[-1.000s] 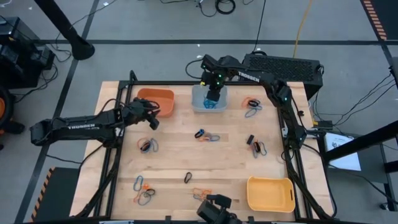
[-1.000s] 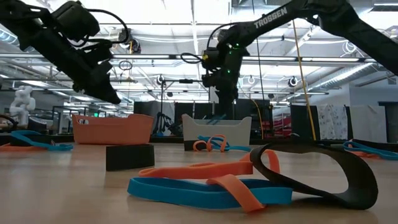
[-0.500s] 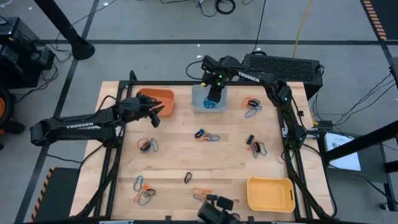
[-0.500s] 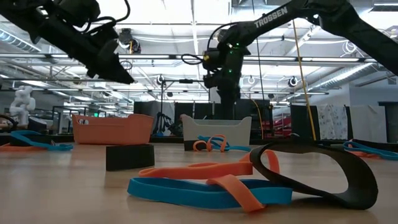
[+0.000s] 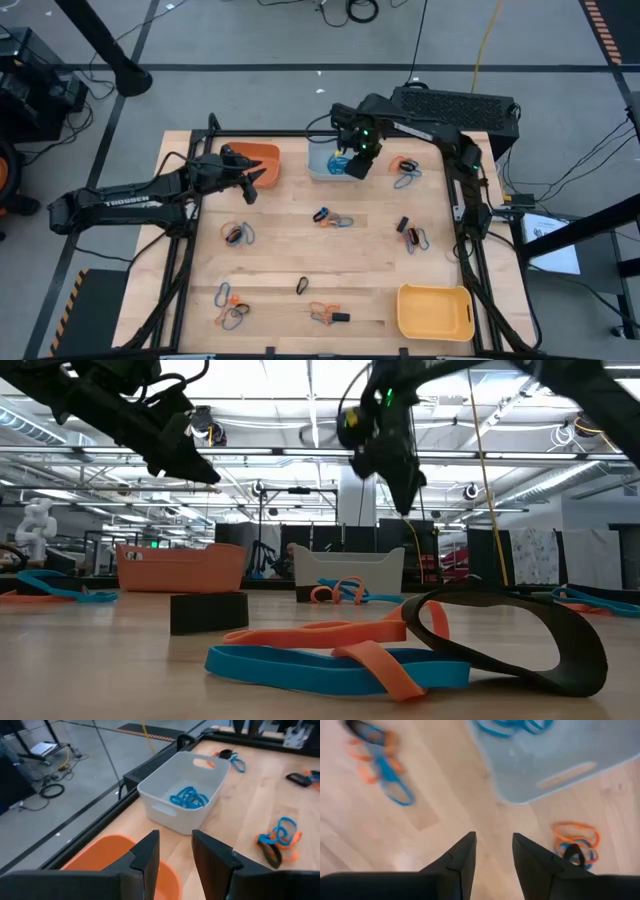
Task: Sort rubber bands into baskets
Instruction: Put the blue rubberband into the gray bin
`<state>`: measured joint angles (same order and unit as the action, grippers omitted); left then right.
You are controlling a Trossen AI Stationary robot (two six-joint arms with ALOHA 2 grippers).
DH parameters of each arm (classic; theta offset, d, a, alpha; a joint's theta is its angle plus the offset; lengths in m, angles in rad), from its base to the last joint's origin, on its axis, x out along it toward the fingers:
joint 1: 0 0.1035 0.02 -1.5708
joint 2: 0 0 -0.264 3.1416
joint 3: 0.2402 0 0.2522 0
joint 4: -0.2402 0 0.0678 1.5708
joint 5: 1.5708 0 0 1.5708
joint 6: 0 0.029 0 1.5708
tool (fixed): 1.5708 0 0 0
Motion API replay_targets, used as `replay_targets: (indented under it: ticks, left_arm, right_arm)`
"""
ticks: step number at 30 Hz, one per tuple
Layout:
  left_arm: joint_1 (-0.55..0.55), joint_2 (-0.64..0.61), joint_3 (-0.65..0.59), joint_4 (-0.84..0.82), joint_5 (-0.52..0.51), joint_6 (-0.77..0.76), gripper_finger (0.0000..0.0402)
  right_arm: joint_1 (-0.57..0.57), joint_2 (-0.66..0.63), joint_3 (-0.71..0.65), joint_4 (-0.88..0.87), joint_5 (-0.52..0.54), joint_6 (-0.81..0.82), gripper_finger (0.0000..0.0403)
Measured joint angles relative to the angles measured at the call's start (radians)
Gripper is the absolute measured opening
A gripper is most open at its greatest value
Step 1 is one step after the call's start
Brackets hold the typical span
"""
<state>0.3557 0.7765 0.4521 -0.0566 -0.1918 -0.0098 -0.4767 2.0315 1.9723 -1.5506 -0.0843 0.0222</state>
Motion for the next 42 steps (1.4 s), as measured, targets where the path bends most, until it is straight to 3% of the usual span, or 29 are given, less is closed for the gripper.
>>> replay_targets:
  ticks: [4, 11, 19, 28, 42]
  left_arm:
    - [0.0, 0.0, 0.009, -0.001, 0.035, 0.018, 0.0123]
    - [0.0, 0.0, 0.009, -0.002, 0.039, 0.043, 0.0123]
    - [0.0, 0.0, 0.009, -0.004, 0.039, 0.042, 0.0123]
    - [0.0, 0.0, 0.009, -0.004, 0.039, 0.042, 0.0123]
    - [0.0, 0.0, 0.009, -0.005, 0.039, 0.017, 0.0123]
  right_arm:
    - [0.089, -0.145, -0.146, 0.015, 0.016, 0.073, 0.0119]
    - [0.237, -0.445, -0.578, 0.229, 0.081, 0.268, 0.0119]
    - [0.348, -0.65, -0.93, 0.256, 0.079, 0.539, 0.0118]
    - [0.434, -0.729, -1.186, 0.338, -0.056, 0.901, 0.0118]
    - [0.465, -0.728, -1.374, 0.561, -0.071, 0.928, 0.0118]
